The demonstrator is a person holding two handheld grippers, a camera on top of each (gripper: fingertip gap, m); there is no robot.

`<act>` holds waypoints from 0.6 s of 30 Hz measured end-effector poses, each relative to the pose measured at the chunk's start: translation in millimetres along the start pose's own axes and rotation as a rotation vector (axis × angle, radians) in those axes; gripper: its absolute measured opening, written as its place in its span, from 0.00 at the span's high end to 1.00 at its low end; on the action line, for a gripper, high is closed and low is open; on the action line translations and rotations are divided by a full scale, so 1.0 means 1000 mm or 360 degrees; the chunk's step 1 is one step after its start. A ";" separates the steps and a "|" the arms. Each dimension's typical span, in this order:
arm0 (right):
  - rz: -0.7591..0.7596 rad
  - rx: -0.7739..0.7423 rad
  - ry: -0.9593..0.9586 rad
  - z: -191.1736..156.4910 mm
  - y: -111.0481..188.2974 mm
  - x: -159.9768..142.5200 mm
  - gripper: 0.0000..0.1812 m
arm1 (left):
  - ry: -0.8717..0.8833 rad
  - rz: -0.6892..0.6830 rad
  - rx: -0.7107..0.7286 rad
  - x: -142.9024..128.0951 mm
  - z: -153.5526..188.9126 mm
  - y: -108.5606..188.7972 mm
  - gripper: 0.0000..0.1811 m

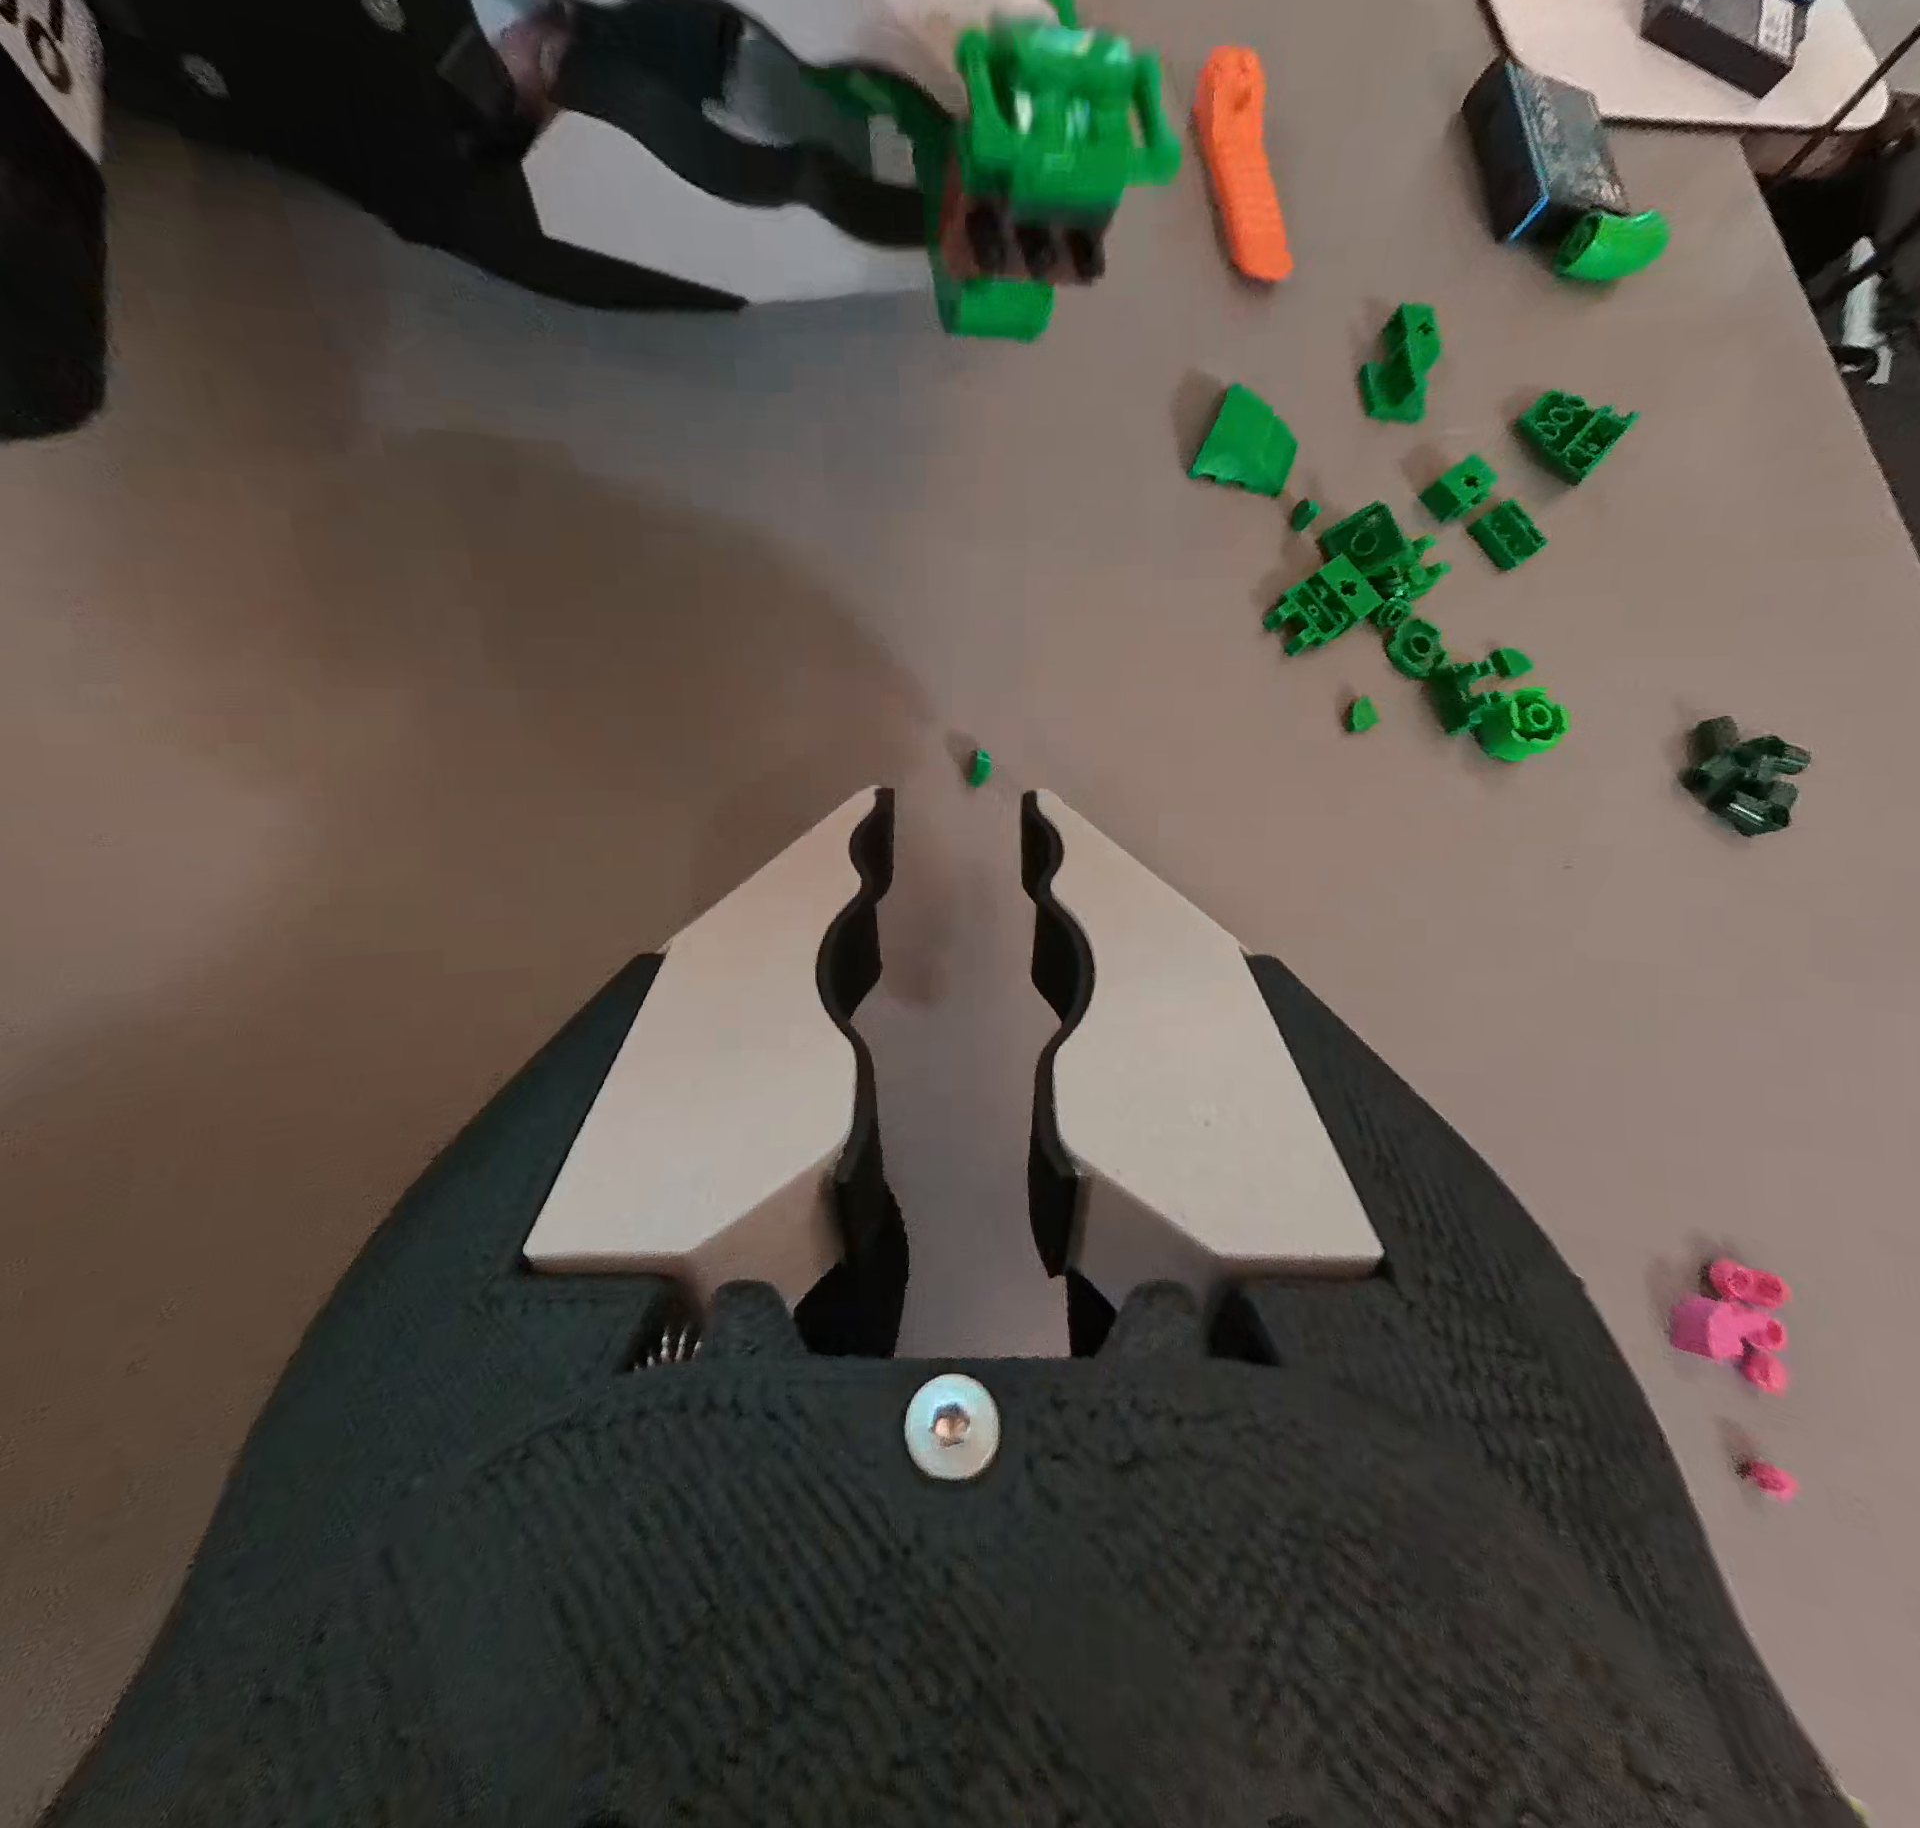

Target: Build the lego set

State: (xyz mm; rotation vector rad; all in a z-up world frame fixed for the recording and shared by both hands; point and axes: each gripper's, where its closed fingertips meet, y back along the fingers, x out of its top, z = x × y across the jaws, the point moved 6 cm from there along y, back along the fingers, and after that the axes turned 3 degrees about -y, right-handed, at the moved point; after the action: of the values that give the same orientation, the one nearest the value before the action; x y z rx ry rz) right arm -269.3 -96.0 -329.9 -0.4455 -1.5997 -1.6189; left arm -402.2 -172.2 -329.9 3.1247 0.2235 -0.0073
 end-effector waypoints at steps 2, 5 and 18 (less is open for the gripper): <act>-0.0021 -0.0062 0.0015 0.002 0.003 0.001 0.88 | -0.0041 0.0036 -0.0059 0.003 0.008 -0.008 0.90; 0.0023 -0.0188 0.0009 0.001 0.013 0.002 0.88 | 0.0032 0.0102 -0.0120 0.007 0.010 -0.014 0.90; 0.0020 -0.0159 -0.0073 0.019 0.017 0.014 0.88 | 0.0135 0.0337 -0.0145 0.009 0.004 -0.038 0.90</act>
State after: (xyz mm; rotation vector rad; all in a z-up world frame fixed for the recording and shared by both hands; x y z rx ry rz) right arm -270.9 -80.2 -305.9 -0.5474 -1.5513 -1.6956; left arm -399.1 -133.8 -334.2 3.0430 -0.1042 0.1328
